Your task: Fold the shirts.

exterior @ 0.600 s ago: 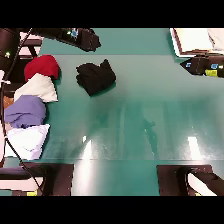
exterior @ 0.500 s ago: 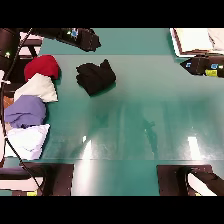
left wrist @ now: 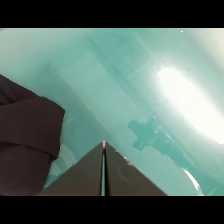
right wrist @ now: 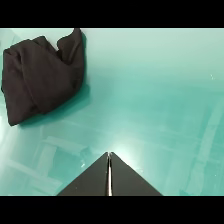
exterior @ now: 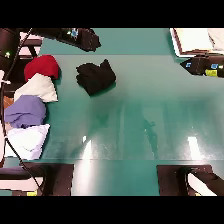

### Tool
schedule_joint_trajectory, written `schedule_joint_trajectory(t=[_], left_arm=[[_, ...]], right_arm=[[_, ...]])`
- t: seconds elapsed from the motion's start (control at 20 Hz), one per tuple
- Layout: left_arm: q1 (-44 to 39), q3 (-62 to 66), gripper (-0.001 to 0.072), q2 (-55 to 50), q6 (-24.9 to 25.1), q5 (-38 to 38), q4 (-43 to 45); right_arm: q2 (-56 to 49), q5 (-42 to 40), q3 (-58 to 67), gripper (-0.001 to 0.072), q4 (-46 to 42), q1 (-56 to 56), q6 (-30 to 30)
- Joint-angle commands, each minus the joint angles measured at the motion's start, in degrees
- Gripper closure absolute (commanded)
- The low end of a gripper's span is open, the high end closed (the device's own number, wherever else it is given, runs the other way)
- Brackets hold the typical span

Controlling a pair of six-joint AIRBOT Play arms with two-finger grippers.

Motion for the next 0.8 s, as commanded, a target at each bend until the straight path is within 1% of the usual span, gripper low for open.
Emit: schedule_joint_trajectory(t=[0.0, 0.15, 0.3, 0.35, 0.4, 0.45, 0.6, 0.75], left_arm=[[0.0, 0.0, 0.0680, 0.0, 0.0, 0.0, 0.0], [0.0, 0.0, 0.0681, 0.0, 0.0, 3.4, -0.4], [0.0, 0.0, 0.0677, -0.2, 0.0, 5.0, 0.4], [0.0, 0.0, 0.0457, -0.6, 0.0, 6.2, 0.9], [0.0, 0.0, 0.0132, -1.5, -0.6, 7.1, 3.0], [0.0, 0.0, 0.0086, -2.7, -1.7, 7.3, 5.4], [0.0, 0.0, 0.0085, -9.2, -5.6, 5.0, 13.8], [0.0, 0.0, 0.0085, -17.3, -6.7, 4.4, 14.0]], right_arm=[[0.0, -0.2, 0.0, 0.0693, 0.0, 0.0, 0.0], [0.0, -0.2, 0.0, 0.0693, 0.1, 0.0, 0.0], [0.0, -0.3, 0.0, 0.0693, 0.2, 0.0, 0.0], [0.0, 0.0, 0.0, 0.0693, 0.2, 0.0, 0.0], [0.0, 0.4, 0.0, 0.0693, 0.2, 0.0, 0.0], [0.0, 0.7, 0.0, 0.0693, 0.2, 0.0, 0.0], [0.0, 1.0, 0.0, 0.0693, 0.1, 0.0, 0.0], [0.0, 0.9, 0.0, 0.0693, 0.1, 0.0, 0.0]])
